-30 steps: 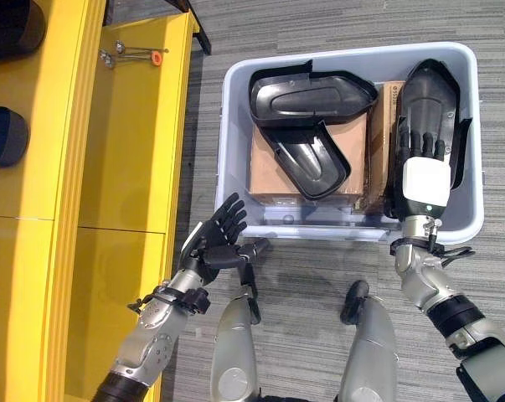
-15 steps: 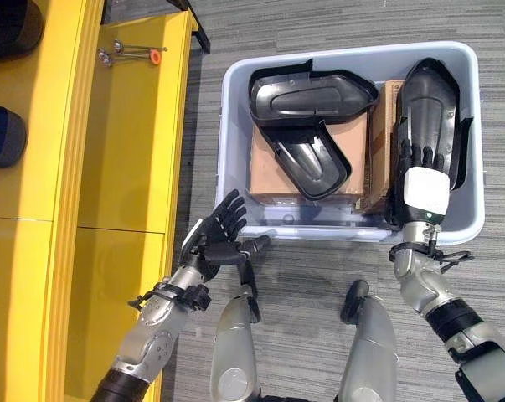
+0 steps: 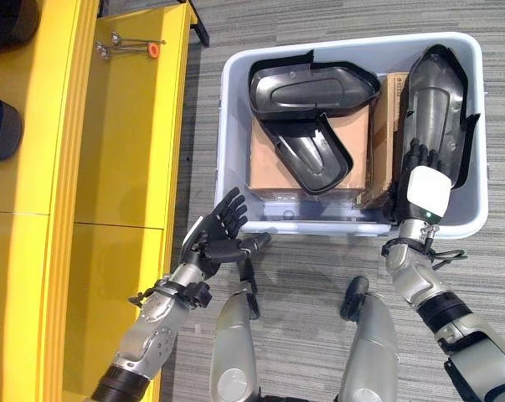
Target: Move parts from the plastic box to the shelf.
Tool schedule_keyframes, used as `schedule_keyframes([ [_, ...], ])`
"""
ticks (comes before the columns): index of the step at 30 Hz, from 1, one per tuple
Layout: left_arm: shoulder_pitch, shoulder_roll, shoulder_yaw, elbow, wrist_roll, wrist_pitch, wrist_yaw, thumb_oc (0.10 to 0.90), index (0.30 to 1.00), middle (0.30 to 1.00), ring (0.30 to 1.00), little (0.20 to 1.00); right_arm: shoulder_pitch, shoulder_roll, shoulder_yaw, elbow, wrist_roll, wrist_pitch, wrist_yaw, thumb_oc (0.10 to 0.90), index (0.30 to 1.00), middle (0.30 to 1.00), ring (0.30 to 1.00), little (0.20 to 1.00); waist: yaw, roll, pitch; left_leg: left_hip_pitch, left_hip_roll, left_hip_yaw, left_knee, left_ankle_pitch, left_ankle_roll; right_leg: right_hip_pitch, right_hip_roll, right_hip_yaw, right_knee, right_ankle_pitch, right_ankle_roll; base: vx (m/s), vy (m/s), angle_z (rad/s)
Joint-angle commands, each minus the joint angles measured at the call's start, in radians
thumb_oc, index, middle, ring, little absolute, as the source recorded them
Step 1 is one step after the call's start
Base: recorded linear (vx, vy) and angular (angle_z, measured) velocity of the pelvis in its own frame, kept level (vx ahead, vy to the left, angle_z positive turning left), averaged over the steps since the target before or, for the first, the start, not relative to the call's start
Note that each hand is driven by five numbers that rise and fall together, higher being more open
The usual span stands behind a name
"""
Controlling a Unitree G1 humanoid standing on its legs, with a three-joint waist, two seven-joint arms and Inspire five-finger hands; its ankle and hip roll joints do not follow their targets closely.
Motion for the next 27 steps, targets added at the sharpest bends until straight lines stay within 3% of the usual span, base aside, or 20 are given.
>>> schedule_keyframes([
  [1, 0.000, 0.022, -0.008, -0.082, -0.024, -0.072, -0.033, 0.900, 1.000, 1.000, 1.000, 1.000, -0.056, -0.033, -0.099, 0.117, 0.007, 0.064, 0.007, 0.900, 1.000, 1.000, 1.000, 1.000, 0.014, 0.004, -0.012, -0.005, -0.044, 0.038, 0.061, -0.172, 0.054, 0.002, 0.070, -0.066, 0.073, -0.116, -0.033, 0.00, 0.000, 0.00],
  [7, -0.001, 0.024, -0.011, -0.077, -0.023, -0.086, -0.030, 0.900, 1.000, 1.000, 1.000, 1.000, -0.068, -0.039, -0.080, 0.140, 0.000, 0.089, 0.052, 0.900, 1.000, 1.000, 1.000, 1.000, 0.019, 0.004, -0.012, -0.016, -0.042, 0.039, 0.067, -0.173, 0.055, -0.010, 0.071, -0.070, 0.087, -0.121, -0.036, 0.00, -0.005, 0.00],
  [9, -0.001, 0.026, -0.005, -0.076, -0.025, -0.082, -0.033, 0.900, 1.000, 1.000, 1.000, 1.000, -0.069, -0.040, -0.075, 0.152, 0.014, 0.090, 0.090, 0.845, 0.923, 0.923, 0.923, 0.923, 0.022, 0.004, -0.012, -0.024, -0.041, 0.039, 0.074, -0.175, 0.056, -0.016, 0.069, -0.073, 0.097, -0.125, -0.038, 0.01, -0.035, 0.00],
  [10, -0.001, 0.028, -0.003, -0.075, -0.026, -0.080, -0.030, 0.900, 1.000, 1.000, 1.000, 1.000, -0.069, -0.040, -0.074, 0.157, 0.028, 0.089, 0.099, 0.775, 0.824, 0.824, 0.824, 0.824, 0.024, 0.003, -0.012, -0.028, -0.039, 0.037, 0.078, -0.175, 0.056, -0.020, 0.068, -0.075, 0.106, -0.128, -0.040, 0.02, -0.032, 0.00],
  [12, 0.003, 0.030, 0.000, -0.079, -0.030, -0.077, -0.025, 0.900, 1.000, 1.000, 1.000, 1.000, -0.067, -0.040, -0.071, 0.160, 0.040, 0.081, 0.100, 0.847, 0.926, 0.926, 0.926, 0.926, 0.026, 0.003, -0.012, -0.034, -0.037, 0.035, 0.082, -0.175, 0.056, -0.025, 0.067, -0.077, 0.114, -0.132, -0.041, 0.02, -0.034, -0.01],
  [13, 0.005, 0.033, 0.003, -0.079, -0.031, -0.076, -0.027, 0.900, 1.000, 1.000, 1.000, 1.000, -0.068, -0.040, -0.072, 0.162, 0.048, 0.079, 0.111, 0.667, 0.673, 0.673, 0.673, 0.673, 0.026, 0.004, -0.012, -0.036, -0.036, 0.035, 0.084, -0.175, 0.055, -0.028, 0.066, -0.078, 0.117, -0.133, -0.040, 0.01, -0.037, 0.00],
  [14, 0.006, 0.033, 0.008, -0.079, -0.031, -0.074, -0.030, 0.900, 1.000, 1.000, 1.000, 1.000, -0.067, -0.040, -0.074, 0.160, 0.058, 0.070, 0.118, 0.400, 0.300, 0.300, 0.300, 0.300, 0.027, 0.004, -0.012, -0.042, -0.034, 0.035, 0.085, -0.173, 0.054, -0.033, 0.067, -0.078, 0.122, -0.134, -0.041, 0.00, 0.000, 0.00],
  [20, 0.015, 0.039, 0.026, -0.092, -0.034, -0.052, -0.032, 0.900, 1.000, 1.000, 1.000, 1.000, -0.077, -0.046, -0.051, 0.163, 0.073, 0.068, 0.291, 0.400, 0.300, 0.300, 0.300, 0.300, 0.036, 0.002, -0.012, -0.062, -0.031, 0.025, 0.092, -0.168, 0.050, -0.055, 0.068, -0.082, 0.144, -0.144, -0.047, 0.00, -0.025, -0.02],
  [22, 0.018, 0.037, 0.031, -0.091, -0.030, -0.052, -0.041, 0.900, 1.000, 1.000, 1.000, 1.000, -0.079, -0.042, -0.040, 0.174, 0.085, 0.059, 0.299, 0.400, 0.300, 0.300, 0.300, 0.300, 0.039, 0.002, -0.012, -0.060, -0.029, 0.022, 0.086, -0.163, 0.048, -0.053, 0.068, -0.084, 0.144, -0.144, -0.049, 0.02, -0.017, 0.02],
  [23, 0.023, 0.039, 0.036, -0.095, -0.020, -0.054, -0.056, 0.900, 1.000, 1.000, 1.000, 1.000, -0.080, -0.040, -0.034, 0.184, 0.087, 0.015, 0.300, 0.400, 0.300, 0.300, 0.300, 0.300, 0.041, 0.001, -0.012, -0.050, -0.027, 0.020, 0.075, -0.156, 0.044, -0.043, 0.068, -0.088, 0.139, -0.143, -0.047, 0.03, -0.024, 0.04],
  [27, 0.022, 0.038, 0.045, -0.105, -0.051, -0.048, -0.057, 0.900, 1.000, 1.000, 1.000, 1.000, -0.084, -0.037, -0.023, 0.170, 0.072, -0.008, 0.314, 0.400, 0.300, 0.300, 0.300, 0.300, 0.040, 0.000, -0.012, -0.030, -0.024, 0.025, 0.051, -0.144, 0.041, -0.030, 0.068, -0.088, 0.124, -0.137, -0.043, 0.01, 0.002, -0.01],
])
